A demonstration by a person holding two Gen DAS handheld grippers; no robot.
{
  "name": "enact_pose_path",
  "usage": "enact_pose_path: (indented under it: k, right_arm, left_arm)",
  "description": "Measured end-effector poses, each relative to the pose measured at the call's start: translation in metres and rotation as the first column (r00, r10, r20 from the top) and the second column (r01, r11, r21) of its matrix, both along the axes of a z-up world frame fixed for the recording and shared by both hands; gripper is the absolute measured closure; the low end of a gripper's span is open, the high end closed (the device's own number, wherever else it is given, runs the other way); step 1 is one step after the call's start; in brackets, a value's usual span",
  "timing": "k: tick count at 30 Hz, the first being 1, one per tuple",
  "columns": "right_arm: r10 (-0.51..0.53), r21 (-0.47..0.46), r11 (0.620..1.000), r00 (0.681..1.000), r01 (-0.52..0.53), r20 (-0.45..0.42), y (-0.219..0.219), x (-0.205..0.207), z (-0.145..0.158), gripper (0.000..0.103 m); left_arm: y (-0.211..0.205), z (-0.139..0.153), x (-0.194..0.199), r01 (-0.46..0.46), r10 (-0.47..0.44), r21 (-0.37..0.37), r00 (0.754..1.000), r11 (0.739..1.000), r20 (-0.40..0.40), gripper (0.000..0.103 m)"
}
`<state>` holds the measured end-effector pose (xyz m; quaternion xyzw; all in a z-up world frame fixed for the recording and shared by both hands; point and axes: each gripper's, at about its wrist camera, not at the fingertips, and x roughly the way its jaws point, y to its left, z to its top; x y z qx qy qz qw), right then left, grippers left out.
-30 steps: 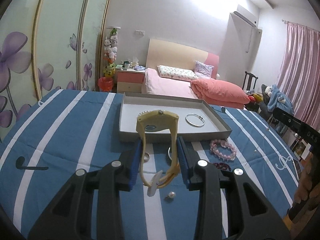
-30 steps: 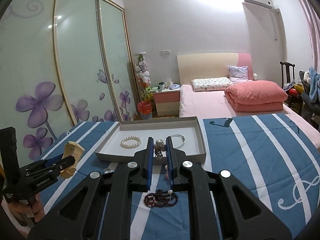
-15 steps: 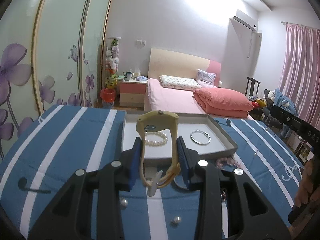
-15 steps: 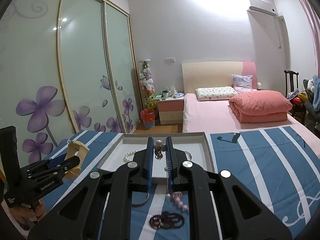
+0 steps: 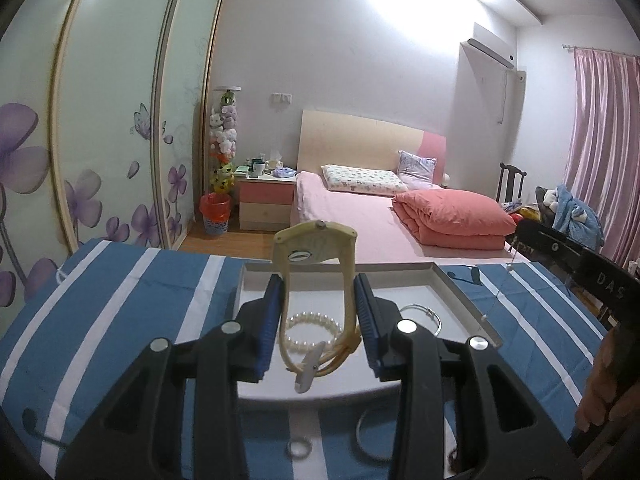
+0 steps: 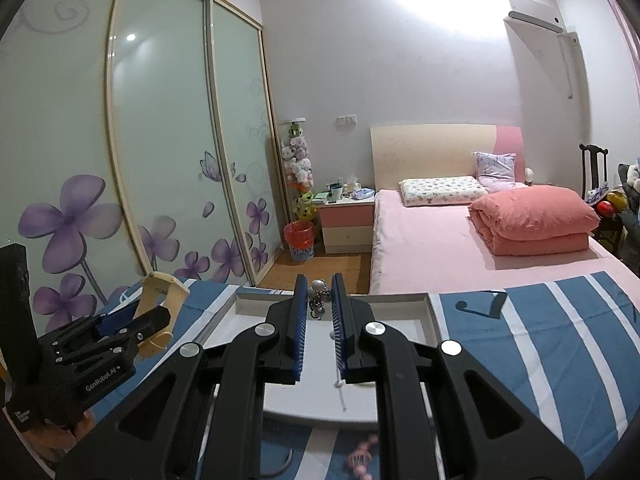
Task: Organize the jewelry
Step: 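Carry the charm into the tray and open the right tool while the left tool carries the watch, then lower the yellow watch onto the pearl bracelet in the tray and open the left tool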
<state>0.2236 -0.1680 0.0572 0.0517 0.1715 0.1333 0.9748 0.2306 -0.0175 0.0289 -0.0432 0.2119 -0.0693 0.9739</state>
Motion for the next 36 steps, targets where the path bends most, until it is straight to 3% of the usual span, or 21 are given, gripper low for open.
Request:
enact_pose_path:
  k: [14,22,24,26,36]
  right_arm:
    - [-0.025,0.011,1.000,0.998,0.026,-0.051,0.003,0.065,-0.030,0.090]
    - [-0.040,0.014,0.999,0.994,0.041,-0.098,-0.003,0.078,-0.041,0.088]
    - [-0.041,0.013,0.999,0.993,0.043,-0.106,-0.003,0.080,-0.043,0.084]
    - [-0.043,0.014,0.999,0.993,0.045,-0.108,-0.004,0.081,-0.045,0.072]
    - [-0.033,0.009,0.999,0.994,0.034,-0.100,-0.004,0.083,-0.043,0.070]
  left_arm:
    - [-0.008,-0.028,0.076,0.004,-0.004,-0.005,0.999,1.000,-0.054,0.065]
    - [-0.013,-0.046,0.091,0.019,-0.018,0.002,0.996,1.000,-0.089,0.065]
    - [-0.015,-0.050,0.094,0.020,-0.019,0.008,0.995,1.000,-0.098,0.064]
    - [-0.013,-0.054,0.098,0.019,-0.018,0.010,0.994,1.000,-0.109,0.063]
    - [-0.013,-0.070,0.110,0.012,-0.009,0.018,0.986,1.000,-0.164,0.056]
